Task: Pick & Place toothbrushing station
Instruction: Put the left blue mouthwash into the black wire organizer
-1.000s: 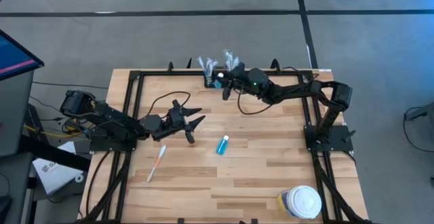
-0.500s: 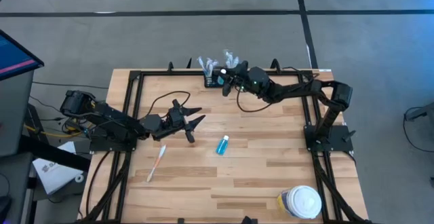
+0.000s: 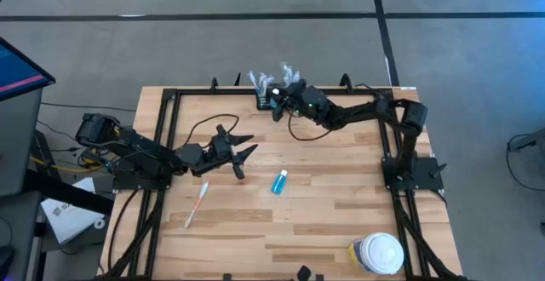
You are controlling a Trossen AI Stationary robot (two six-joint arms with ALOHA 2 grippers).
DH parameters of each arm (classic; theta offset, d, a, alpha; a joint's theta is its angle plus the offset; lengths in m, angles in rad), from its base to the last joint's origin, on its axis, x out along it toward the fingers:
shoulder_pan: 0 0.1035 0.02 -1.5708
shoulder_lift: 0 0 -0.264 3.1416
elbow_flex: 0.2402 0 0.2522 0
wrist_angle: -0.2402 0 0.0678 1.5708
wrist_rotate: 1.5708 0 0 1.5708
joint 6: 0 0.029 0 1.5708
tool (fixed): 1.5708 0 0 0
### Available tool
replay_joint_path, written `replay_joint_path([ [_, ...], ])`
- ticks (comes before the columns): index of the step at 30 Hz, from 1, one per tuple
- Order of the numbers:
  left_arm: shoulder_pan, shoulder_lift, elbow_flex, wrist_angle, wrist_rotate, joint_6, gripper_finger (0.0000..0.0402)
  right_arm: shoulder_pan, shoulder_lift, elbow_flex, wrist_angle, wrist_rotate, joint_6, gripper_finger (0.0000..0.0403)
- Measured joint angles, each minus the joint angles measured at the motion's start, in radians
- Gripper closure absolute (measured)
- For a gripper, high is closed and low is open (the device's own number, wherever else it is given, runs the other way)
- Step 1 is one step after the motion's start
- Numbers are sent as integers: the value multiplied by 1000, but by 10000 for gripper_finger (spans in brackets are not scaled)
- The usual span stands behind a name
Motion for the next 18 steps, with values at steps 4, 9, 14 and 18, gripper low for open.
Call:
replay_joint_path([
  [4,1,0,0,-1,3,0,253,-6,22,33,-4,0,-4,318],
  [9,1,0,0,-1,3,0,253,-21,23,54,-4,0,-16,318],
  [14,1,0,0,-1,3,0,253,-34,23,69,-22,19,-20,318],
  [18,1,0,0,-1,3,0,253,-40,45,68,-22,42,-29,318],
])
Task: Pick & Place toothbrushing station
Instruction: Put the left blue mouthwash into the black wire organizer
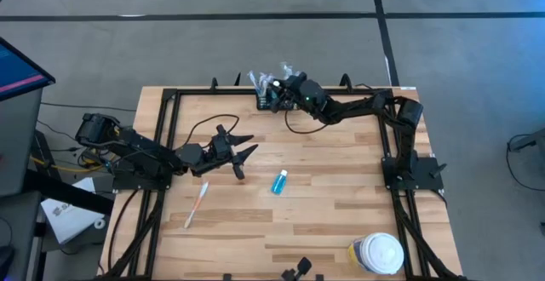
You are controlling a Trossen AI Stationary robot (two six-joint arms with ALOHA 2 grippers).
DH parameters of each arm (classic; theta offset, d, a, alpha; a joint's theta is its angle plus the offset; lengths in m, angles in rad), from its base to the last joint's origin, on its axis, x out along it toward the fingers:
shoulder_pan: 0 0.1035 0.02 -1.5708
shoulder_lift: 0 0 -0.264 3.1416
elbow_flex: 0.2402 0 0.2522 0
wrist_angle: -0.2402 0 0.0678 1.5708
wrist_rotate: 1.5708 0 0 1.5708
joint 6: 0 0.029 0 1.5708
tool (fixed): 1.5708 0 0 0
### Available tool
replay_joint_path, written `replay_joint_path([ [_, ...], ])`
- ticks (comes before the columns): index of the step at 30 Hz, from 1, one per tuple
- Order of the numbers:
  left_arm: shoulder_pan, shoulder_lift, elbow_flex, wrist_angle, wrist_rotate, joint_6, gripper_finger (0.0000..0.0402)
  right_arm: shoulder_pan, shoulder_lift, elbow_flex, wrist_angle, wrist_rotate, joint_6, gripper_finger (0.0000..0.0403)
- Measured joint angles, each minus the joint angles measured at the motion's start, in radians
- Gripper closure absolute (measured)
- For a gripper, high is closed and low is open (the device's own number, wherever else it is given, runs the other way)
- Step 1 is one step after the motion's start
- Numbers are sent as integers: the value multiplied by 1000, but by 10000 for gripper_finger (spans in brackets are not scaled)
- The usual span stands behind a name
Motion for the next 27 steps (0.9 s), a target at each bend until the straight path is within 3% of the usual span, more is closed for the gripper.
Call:
replay_joint_path([
  [27,0,0,0,0,0,0,253,-8,36,-3,1,61,6,318],
])
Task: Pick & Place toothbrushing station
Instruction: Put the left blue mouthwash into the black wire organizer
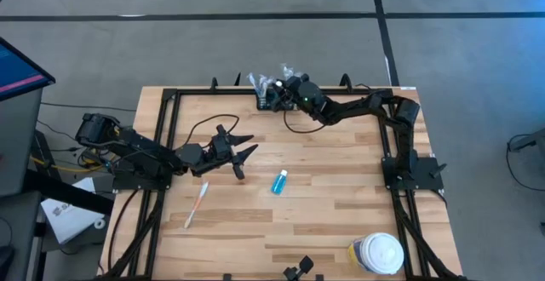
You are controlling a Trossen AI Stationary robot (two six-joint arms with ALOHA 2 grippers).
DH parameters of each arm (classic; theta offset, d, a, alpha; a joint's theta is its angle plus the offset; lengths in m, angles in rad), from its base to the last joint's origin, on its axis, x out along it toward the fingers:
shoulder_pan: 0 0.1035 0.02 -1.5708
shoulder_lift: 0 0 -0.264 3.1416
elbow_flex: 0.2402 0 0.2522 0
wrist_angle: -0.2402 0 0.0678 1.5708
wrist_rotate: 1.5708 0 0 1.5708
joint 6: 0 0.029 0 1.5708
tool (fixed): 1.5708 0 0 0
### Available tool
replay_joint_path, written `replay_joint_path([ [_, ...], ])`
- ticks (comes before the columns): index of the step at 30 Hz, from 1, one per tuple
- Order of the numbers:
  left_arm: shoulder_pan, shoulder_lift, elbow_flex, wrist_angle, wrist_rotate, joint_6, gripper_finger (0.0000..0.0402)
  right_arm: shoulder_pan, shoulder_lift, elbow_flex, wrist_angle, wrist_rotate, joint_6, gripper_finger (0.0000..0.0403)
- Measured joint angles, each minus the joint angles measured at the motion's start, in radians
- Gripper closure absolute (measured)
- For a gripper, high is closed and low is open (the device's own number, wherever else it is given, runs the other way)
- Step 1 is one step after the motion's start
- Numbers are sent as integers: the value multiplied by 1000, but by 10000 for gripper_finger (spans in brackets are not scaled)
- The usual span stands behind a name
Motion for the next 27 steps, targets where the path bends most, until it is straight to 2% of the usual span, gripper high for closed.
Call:
replay_joint_path([
  [21,0,0,0,0,0,0,253,-7,11,1,22,-11,70,318],
  [27,0,0,0,0,0,0,253,-13,11,1,10,-52,109,318],
])
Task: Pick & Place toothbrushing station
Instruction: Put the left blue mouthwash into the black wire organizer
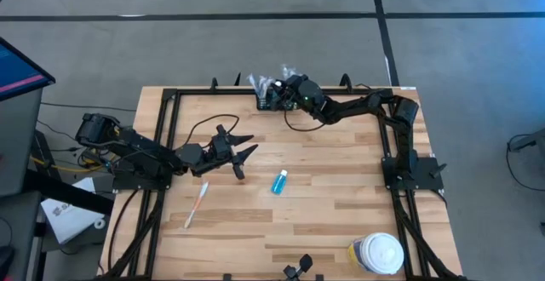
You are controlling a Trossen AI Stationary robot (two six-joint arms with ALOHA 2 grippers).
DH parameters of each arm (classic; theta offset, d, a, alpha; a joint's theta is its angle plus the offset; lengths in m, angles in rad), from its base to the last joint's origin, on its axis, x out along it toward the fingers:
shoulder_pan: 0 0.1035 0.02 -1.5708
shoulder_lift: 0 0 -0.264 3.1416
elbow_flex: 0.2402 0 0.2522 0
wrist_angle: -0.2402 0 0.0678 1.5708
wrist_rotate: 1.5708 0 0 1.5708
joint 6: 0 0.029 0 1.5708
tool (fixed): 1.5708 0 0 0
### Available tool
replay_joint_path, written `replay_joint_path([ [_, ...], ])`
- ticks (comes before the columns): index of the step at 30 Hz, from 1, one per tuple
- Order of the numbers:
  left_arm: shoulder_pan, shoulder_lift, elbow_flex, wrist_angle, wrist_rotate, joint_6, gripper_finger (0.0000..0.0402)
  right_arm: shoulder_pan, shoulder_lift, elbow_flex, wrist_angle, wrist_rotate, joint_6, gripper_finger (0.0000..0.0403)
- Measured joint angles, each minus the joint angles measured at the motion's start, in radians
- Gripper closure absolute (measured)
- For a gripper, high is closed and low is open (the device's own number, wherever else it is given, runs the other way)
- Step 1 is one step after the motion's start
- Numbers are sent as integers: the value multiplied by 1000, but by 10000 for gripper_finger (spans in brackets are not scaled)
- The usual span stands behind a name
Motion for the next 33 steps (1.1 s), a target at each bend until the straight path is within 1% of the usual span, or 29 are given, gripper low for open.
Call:
replay_joint_path([
  [7,0,0,0,0,0,0,253,-5,0,8,-18,-12,15,318],
  [11,2,0,0,0,0,0,253,-5,15,71,-93,-17,14,318],
  [15,2,0,0,0,0,0,253,-6,32,133,-166,-57,15,318],
  [19,2,0,0,0,0,0,253,-5,30,153,-242,-57,9,318],
  [22,2,0,0,0,0,0,253,-5,30,153,-248,-64,12,318],
  [26,2,0,0,0,0,0,253,-5,30,153,-248,-102,20,318],
  [33,2,0,0,0,0,0,253,-3,30,153,-256,-111,16,318],
])
